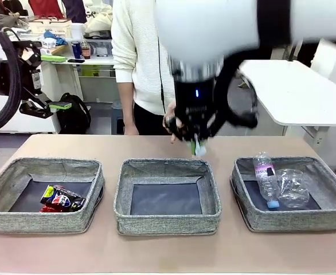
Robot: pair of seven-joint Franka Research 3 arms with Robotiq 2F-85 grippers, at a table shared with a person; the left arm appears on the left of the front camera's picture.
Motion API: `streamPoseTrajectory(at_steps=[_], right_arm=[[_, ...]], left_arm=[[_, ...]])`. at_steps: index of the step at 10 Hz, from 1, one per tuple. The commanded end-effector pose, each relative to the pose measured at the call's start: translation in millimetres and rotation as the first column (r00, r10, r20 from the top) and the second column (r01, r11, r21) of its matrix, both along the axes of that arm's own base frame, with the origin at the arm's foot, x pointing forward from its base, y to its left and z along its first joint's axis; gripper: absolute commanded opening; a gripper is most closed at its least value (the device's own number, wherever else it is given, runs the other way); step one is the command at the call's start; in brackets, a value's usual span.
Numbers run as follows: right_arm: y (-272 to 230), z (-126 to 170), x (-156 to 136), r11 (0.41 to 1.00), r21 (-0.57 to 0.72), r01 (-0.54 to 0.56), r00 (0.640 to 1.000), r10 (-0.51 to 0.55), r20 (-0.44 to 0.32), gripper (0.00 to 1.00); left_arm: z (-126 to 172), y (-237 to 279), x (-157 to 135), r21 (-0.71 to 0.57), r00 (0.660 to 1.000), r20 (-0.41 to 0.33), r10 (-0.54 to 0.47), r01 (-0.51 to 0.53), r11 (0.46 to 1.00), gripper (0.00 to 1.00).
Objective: Sort the waste into the appropriate baskets.
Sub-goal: Place the picked waste into the Fabric basket indicated by the person.
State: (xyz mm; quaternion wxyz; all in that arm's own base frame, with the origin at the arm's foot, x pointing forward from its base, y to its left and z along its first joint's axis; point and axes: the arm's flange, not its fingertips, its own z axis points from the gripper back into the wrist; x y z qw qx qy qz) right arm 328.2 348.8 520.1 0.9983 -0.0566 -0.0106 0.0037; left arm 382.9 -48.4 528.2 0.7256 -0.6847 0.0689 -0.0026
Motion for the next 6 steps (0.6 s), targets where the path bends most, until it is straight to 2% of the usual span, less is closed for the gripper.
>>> streamPoseTrajectory(at_steps=[1,3,6], right_arm=[[-9,-37,17,0.994,0.085,-0.061,0.998,0.059,0.022,0.10],[-9,-71,31,0.983,0.159,-0.090,0.993,0.100,-0.056,0.10],[-16,-69,34,0.968,0.236,-0.088,0.993,0.104,-0.059,0.10]], left_arm=[[3,1,0,-0.011,1.000,0.005,0.005,-0.005,1.000,1.00],[3,1,0,-0.011,1.000,0.005,0.005,-0.005,1.000,1.00],[3,1,0,-0.011,1.000,0.005,0.005,-0.005,1.000,1.00]])
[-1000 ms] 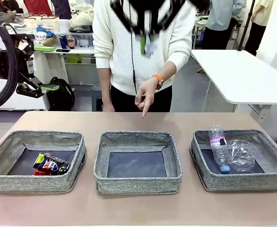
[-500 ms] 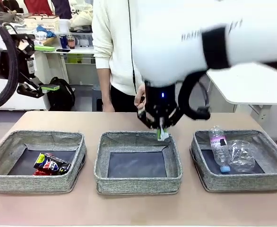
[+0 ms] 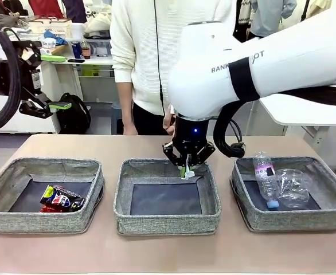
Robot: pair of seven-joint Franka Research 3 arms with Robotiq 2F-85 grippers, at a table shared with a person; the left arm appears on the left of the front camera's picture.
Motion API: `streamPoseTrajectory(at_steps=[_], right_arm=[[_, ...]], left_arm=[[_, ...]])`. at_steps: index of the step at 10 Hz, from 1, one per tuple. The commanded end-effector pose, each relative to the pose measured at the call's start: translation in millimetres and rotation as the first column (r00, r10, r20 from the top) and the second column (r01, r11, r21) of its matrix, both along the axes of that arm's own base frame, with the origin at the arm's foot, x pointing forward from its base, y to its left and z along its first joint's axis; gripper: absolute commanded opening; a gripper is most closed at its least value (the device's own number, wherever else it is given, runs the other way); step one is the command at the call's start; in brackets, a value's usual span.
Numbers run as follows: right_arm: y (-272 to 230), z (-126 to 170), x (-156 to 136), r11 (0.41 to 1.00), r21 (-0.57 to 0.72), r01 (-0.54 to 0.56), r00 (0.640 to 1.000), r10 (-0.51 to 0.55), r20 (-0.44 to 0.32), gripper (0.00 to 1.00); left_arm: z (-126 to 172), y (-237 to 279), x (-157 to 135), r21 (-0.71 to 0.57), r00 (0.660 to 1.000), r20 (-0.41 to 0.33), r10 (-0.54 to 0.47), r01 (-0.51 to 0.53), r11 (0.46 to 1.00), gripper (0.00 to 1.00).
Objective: Sort the waste into the appropriate baskets.
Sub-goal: Place the picked waste into the Fabric basket indicated by the person.
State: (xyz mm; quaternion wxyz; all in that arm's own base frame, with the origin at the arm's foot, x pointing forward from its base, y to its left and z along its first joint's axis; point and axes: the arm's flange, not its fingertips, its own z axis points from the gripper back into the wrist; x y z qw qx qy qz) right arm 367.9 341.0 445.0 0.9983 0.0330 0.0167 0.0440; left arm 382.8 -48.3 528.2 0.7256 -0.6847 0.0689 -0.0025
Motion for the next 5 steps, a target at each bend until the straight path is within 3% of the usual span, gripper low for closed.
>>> streamPoseTrajectory(at_steps=[1,2,3,4,5], right_arm=[[-8.2,6.2,-5.7,0.999,0.052,-0.017,1.000,0.018,-0.016,0.10],[-8.0,6.4,-6.6,0.999,0.043,-0.010,1.000,0.011,-0.024,0.10],[-8.4,6.9,-7.6,0.999,0.048,-0.016,1.000,0.017,-0.026,0.60],[-9.2,7.7,-7.3,0.999,0.053,-0.011,0.999,0.012,-0.030,0.67],[-10.1,8.6,-6.9,0.998,0.058,-0.006,1.000,0.008,-0.029,1.00]], left_arm=[[2.6,0.6,-0.2,-0.011,1.000,0.005,0.005,-0.005,1.000,1.00],[2.6,0.6,-0.2,-0.011,1.000,0.005,0.005,-0.005,1.000,1.00],[2.6,0.6,-0.2,-0.011,1.000,0.005,0.005,-0.005,1.000,1.00],[2.6,0.6,-0.2,-0.011,1.000,0.005,0.005,-0.005,1.000,1.00],[2.6,0.6,-0.2,-0.011,1.000,0.005,0.005,-0.005,1.000,1.00]])
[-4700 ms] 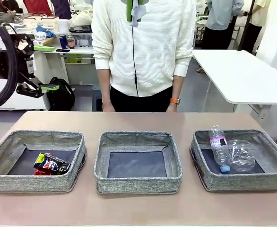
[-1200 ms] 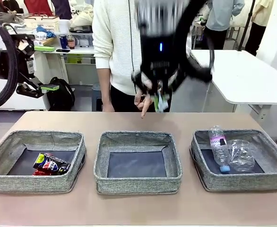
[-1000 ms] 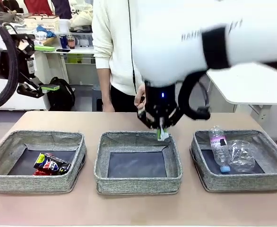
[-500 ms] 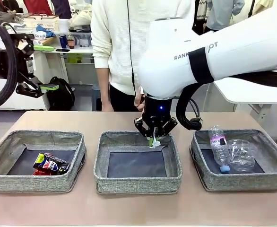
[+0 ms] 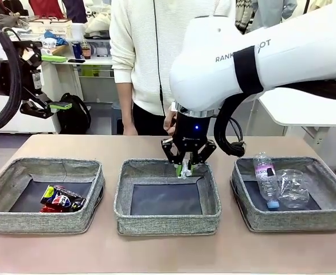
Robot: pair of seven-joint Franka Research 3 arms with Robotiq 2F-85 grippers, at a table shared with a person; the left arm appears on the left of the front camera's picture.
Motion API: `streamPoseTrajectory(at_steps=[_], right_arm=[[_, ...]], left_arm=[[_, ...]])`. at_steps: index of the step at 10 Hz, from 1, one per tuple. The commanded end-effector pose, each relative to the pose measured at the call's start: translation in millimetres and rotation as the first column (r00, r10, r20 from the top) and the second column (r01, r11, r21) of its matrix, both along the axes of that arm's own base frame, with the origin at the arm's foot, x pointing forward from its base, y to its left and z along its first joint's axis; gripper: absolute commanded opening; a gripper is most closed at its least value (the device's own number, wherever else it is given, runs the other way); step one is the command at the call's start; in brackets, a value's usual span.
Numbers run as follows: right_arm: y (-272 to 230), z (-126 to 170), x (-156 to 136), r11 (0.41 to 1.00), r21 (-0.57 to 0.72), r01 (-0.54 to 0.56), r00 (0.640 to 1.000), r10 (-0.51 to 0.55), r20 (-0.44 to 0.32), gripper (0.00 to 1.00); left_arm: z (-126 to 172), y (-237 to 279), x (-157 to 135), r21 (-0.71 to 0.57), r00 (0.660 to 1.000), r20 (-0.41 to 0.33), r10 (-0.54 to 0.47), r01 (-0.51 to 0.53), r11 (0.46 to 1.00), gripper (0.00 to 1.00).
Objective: Sort the waste into the appropriate baskets.
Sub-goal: Place the picked waste into the Fabric basket indicated by the person.
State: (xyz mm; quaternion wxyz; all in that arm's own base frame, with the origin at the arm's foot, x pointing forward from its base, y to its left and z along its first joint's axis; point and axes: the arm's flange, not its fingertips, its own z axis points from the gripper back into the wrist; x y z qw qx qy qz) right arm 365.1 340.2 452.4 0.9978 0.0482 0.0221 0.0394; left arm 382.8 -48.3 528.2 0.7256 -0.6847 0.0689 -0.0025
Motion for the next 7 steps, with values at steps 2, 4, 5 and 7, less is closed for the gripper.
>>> streamPoseTrajectory(at_steps=[2,4,5,7], right_arm=[[-9.8,1.3,-4.1,0.999,0.037,-0.015,1.000,0.016,-0.020,1.00],[-11.2,1.6,-3.9,0.999,0.041,-0.015,1.000,0.016,-0.020,1.00],[-12.2,1.7,-4.2,0.999,0.044,-0.013,1.000,0.014,-0.021,1.00],[-16.6,5.5,-4.4,0.998,0.056,-0.001,1.000,0.002,-0.018,1.00]], left_arm=[[2.6,0.6,-0.2,-0.011,1.000,0.005,0.005,-0.005,1.000,1.00],[2.6,0.6,-0.2,-0.011,1.000,0.005,0.005,-0.005,1.000,1.00],[2.6,0.6,-0.2,-0.011,1.000,0.005,0.005,-0.005,1.000,1.00],[2.6,0.6,-0.2,-0.011,1.000,0.005,0.005,-0.005,1.000,1.00]])
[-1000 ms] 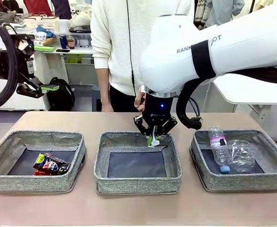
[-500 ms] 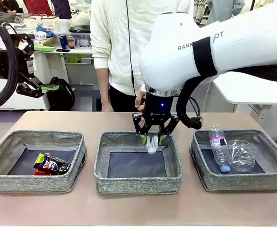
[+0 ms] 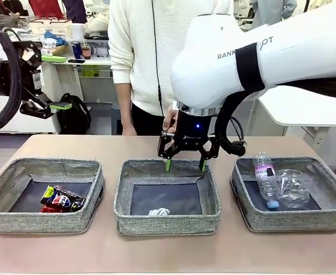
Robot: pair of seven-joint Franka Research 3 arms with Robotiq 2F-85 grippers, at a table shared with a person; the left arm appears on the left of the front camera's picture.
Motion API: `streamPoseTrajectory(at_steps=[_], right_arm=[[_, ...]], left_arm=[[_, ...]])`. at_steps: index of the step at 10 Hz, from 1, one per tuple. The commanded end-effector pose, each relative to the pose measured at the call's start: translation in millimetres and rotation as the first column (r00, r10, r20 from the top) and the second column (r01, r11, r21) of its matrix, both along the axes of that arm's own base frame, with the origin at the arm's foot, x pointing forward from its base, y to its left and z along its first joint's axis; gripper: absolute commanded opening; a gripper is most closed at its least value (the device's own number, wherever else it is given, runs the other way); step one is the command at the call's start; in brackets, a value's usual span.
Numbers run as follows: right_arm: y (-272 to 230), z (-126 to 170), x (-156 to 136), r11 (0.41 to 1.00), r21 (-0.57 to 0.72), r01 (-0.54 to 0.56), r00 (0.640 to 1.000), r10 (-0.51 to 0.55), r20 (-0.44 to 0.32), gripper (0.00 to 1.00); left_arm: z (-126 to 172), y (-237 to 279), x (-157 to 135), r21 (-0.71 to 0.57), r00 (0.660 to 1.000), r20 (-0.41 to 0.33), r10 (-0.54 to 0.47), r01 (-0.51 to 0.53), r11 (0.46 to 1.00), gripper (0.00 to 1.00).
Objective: Sort the waste into the appropriate baskets.
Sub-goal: Place the picked waste into the Fabric basket indicated by the person.
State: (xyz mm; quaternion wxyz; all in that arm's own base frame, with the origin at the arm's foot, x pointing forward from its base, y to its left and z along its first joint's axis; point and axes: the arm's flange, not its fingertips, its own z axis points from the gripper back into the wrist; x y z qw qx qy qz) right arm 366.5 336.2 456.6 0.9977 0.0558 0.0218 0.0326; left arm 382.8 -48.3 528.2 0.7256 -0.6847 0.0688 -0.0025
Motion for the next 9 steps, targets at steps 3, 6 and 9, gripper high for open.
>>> streamPoseTrajectory(at_steps=[3,6,9], right_arm=[[-28,32,-21,0.992,0.130,-0.006,0.999,0.000,0.050,1.00],[-56,125,-82,0.963,0.269,-0.030,0.990,-0.009,0.143,1.00],[-123,159,-123,0.704,0.708,-0.066,0.993,-0.021,0.114,1.00]], left_arm=[[3,1,0,-0.011,1.000,0.005,0.005,-0.005,1.000,1.00],[3,1,0,-0.011,1.000,0.005,0.005,-0.005,1.000,1.00],[3,1,0,-0.011,1.000,0.005,0.005,-0.005,1.000,1.00]])
